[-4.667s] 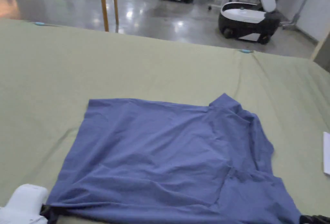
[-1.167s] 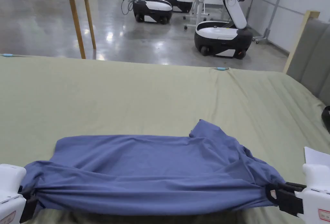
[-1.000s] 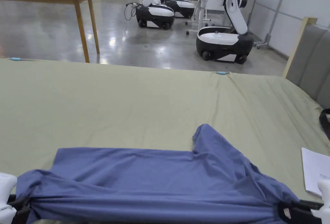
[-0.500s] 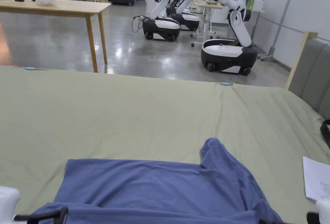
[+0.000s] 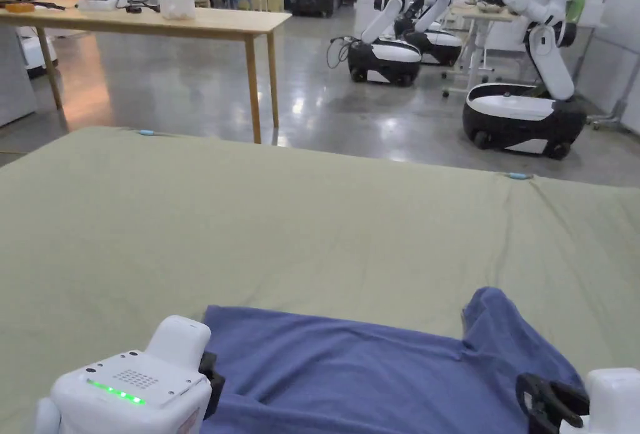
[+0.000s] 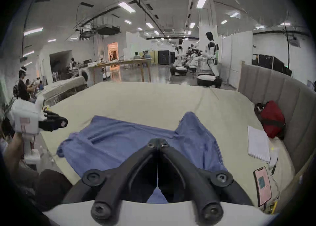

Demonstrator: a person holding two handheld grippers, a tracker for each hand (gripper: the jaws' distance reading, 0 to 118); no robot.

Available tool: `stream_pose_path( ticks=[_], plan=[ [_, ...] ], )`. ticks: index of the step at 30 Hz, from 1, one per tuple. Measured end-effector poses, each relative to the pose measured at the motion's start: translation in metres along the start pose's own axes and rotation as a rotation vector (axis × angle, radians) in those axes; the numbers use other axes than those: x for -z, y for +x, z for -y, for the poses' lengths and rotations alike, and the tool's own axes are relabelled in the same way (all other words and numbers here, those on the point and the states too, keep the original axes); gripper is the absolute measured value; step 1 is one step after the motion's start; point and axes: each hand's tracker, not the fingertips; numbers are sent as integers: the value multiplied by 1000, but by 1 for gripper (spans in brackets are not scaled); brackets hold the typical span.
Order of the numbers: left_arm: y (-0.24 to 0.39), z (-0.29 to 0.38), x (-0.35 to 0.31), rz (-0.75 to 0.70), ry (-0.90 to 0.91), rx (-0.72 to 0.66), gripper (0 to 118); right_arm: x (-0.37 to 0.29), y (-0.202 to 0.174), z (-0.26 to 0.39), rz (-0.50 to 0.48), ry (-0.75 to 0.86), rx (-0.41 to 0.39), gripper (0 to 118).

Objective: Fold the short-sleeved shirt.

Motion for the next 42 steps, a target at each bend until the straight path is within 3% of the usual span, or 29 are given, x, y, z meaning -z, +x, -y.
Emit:
stream_pose_path(
  ticks=[4,5,7,8,10,14,16,17,18,19,20,21,22,26,27,28,29,30,32,33,37,42],
  plan=[
    [-20,-21,42,7,-32,-33,0,17,17,4,-8,-45,27,1],
    [-26,-29,59,18,-45,-44,24,20,21,4,2,-54,21,1],
    [-35,-45,98,10,-108,-45,105,31,34,3,18,-79,26,1],
    [-39,-49,116,-11,-134,-17,118,35,42,4,23,-90,45,1],
    [-44,-69,152,-68,-145,42,116,46,61,4,43,-135,87,1],
    [-47,-79,210,-106,-218,26,113,74,105,4,143,-214,75,1],
    [-46,-80,232,-121,-260,52,100,95,133,2,160,-272,116,1],
    [-44,-77,240,-114,-290,97,85,108,148,1,164,-313,139,5],
    [-33,-76,240,-110,-304,127,76,122,160,0,172,-345,157,23],
    [-31,-76,237,-47,-303,103,61,138,173,-1,164,-376,170,54],
    [-29,-79,231,-56,-281,83,25,153,183,-2,166,-402,172,102],
    [-25,-82,224,-35,-256,72,2,178,199,8,173,-449,160,117],
    [-16,-84,215,-31,-231,88,3,196,205,10,176,-488,156,118],
    [1,-91,194,-45,-199,126,3,250,208,15,213,-552,127,117],
    [3,-92,190,-43,-197,123,3,258,207,18,211,-591,122,111],
    [5,-93,187,-44,-197,122,3,263,207,20,205,-624,119,93],
    [6,-93,184,-45,-195,119,3,266,202,22,222,-633,113,51],
    [-1,-93,183,-44,-194,115,3,258,198,19,274,-577,89,43],
    [2,-93,176,-44,-191,109,3,245,190,13,238,-539,81,5],
    [5,-93,171,-41,-185,107,3,237,189,9,179,-504,110,5],
    [0,-94,131,-39,-80,47,3,182,181,-17,171,-376,111,5],
    [-12,-75,12,-16,108,28,3,56,162,-35,97,-182,102,5]
  ],
)
